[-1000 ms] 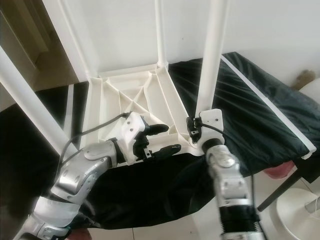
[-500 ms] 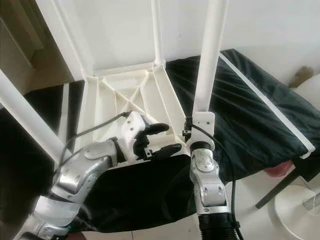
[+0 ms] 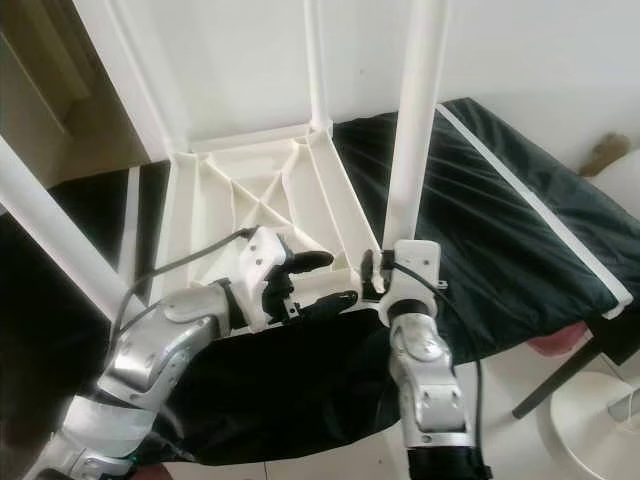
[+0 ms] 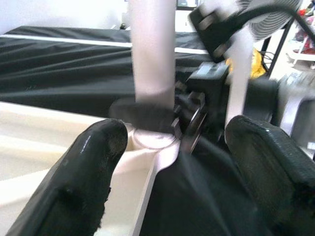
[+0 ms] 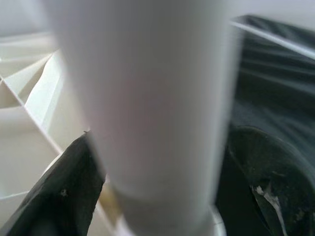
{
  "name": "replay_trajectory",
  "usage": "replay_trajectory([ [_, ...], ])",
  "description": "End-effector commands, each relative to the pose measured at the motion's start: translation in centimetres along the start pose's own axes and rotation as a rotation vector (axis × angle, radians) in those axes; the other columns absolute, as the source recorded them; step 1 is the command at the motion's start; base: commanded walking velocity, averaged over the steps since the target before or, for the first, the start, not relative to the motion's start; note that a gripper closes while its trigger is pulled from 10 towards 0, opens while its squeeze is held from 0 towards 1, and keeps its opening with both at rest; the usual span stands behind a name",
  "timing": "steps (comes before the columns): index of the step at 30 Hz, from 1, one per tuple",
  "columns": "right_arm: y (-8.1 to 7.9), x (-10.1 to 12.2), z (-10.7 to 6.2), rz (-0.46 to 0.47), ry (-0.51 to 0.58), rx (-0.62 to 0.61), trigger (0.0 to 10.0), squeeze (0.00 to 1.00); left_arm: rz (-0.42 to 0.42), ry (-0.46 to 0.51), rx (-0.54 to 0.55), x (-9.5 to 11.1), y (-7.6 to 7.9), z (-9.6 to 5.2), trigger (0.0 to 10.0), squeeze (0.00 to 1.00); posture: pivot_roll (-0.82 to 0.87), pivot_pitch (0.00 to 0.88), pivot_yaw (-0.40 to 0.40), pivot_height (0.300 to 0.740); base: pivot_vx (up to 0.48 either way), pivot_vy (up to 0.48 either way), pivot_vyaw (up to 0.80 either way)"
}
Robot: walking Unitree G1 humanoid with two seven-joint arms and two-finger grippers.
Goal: Building children table
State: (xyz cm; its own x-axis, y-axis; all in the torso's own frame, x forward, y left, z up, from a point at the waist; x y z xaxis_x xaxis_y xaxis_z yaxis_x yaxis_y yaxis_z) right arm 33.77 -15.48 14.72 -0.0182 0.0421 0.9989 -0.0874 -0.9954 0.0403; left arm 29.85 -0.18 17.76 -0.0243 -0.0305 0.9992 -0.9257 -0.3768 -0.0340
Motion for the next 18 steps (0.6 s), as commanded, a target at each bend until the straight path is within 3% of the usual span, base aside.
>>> replay_trajectory([
  [1,0.3,0.3,-0.2,0.016,0.018,0.004,10.0,1.0,-0.003,-0.004,-0.043,0.1,0.2,-0.6,10.0,0.0,-0.04,0.0,0.071,0.74,0.0,0.0,0.0],
  [7,0.9,0.1,-0.6,0.002,0.038,0.024,10.0,1.0,-0.004,-0.017,0.024,-0.3,-1.4,-1.4,10.0,0.0,-0.03,0.0,0.075,0.74,0.0,0.0,0.0],
  [8,0.8,-0.1,-0.9,0.009,0.037,0.034,10.0,0.44,-0.005,-0.02,0.064,-0.5,-2.3,-1.9,10.0,0.0,-0.03,0.0,0.076,0.74,0.0,0.0,0.0],
  [9,0.5,-0.3,-1.5,0.013,0.045,0.054,10.0,0.0,-0.007,-0.013,0.124,-0.5,-3.4,-2.6,10.0,0.0,-0.03,0.006,0.081,0.74,0.0,0.0,0.0],
  [15,0.2,-0.6,-2.5,0.039,0.056,0.072,10.0,0.0,-0.033,0.026,0.271,-0.2,-5.8,-3.8,10.0,0.0,-0.03,0.018,0.094,0.74,0.0,0.0,0.0],
  [18,-0.2,-0.6,-3.2,0.069,0.075,0.088,10.0,0.0,-0.058,0.091,0.407,0.2,-6.9,-4.7,10.0,0.0,-0.02,0.025,0.105,0.74,0.0,0.0,0.0],
])
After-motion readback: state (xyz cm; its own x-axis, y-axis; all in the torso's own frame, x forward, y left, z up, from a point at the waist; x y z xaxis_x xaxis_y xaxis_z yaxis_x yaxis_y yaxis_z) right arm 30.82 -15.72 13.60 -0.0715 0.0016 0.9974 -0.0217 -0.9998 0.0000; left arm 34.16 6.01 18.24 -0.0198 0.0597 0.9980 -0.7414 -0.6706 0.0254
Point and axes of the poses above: a point about 5 cm out from each wrist's last joint towards the gripper, its own z axis pointing out of the wrist towards the gripper, its own x axis along the axis of the wrist's last joint, y = z × x, the point moved 6 cm from there along z, pointing out of the wrist towards the gripper, and after that the axes turned 4 degrees about -z, right-handed, at the moved point
